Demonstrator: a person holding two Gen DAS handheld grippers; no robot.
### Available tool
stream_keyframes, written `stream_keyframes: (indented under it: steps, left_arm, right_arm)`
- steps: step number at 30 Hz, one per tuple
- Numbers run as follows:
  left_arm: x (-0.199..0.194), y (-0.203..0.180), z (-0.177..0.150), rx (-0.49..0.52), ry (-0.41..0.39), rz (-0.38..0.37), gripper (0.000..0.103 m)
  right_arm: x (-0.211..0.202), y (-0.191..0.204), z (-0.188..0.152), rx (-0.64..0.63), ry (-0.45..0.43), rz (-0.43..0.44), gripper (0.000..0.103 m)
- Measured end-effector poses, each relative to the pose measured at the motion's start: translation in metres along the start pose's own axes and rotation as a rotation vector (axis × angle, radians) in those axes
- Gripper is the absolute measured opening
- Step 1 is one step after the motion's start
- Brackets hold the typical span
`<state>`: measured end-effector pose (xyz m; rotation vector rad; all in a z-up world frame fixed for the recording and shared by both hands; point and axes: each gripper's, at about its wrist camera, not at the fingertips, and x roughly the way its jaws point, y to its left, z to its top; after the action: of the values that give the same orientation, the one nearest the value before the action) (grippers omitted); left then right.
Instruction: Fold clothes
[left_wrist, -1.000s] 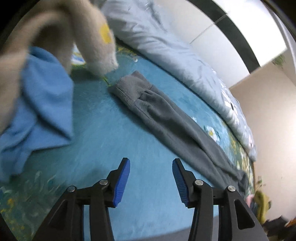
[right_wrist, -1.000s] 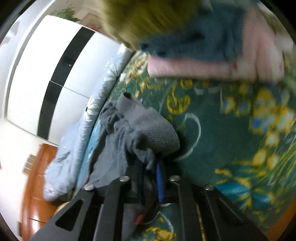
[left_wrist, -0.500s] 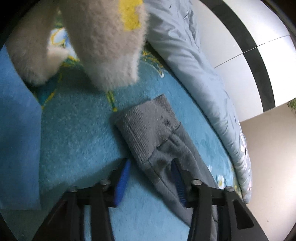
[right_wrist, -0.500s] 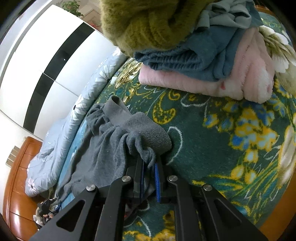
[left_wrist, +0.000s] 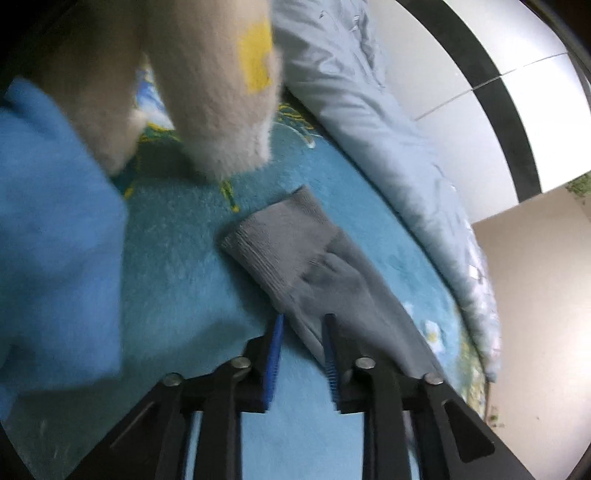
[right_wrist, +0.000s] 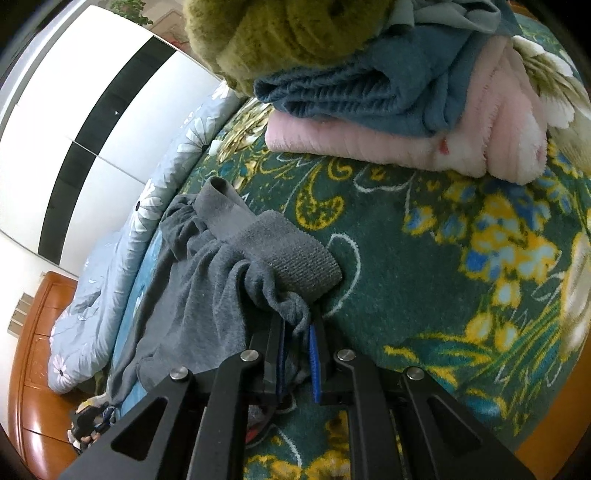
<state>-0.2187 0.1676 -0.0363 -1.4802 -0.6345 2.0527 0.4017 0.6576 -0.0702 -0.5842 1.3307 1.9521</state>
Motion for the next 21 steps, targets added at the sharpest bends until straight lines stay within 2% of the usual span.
stream_keyframes:
  steps: [2, 4, 7, 11, 15, 16, 18, 21]
  left_arm:
    - [-0.035, -0.004, -0.012, 0.058, -0.013, -0.012, 0.035]
    - [-0.071, -0.002, -0.03, 0.11, -0.032, 0.004, 0.047]
    - [-0.117, 0.013, -0.063, 0.139, -0.055, 0.033, 0.054]
    - [-0.167, 0.065, -0.129, 0.091, -0.061, 0.115, 0.055]
    - [-0.193, 0.112, -0.177, -0.024, -0.083, 0.147, 0.055]
    - [-0.196, 0.121, -0.186, -0.058, -0.079, 0.132, 0.055]
    - [-0.2, 0.136, -0.203, -0.12, -0.049, 0.055, 0.055]
    - [-0.197, 0.138, -0.21, -0.148, -0.03, -0.055, 0.055]
  right_arm:
    - [-0.001, -0.002, -0.001, 0.007, 0.007, 0.001, 0.011]
    - [-0.003, -0.004, -0.004, 0.013, 0.009, 0.007, 0.011]
    - [-0.002, -0.011, -0.012, 0.027, 0.019, 0.02, 0.016]
    - [-0.007, -0.015, -0.021, 0.046, 0.016, 0.052, 0.017]
    - [-0.011, -0.01, -0.027, 0.038, 0.031, 0.066, 0.019]
    - [-0.012, -0.009, -0.029, 0.036, 0.034, 0.072, 0.019]
    - [-0.012, -0.008, -0.033, 0.04, 0.041, 0.09, 0.024]
    - [-0.01, -0.009, -0.039, 0.059, 0.046, 0.114, 0.024]
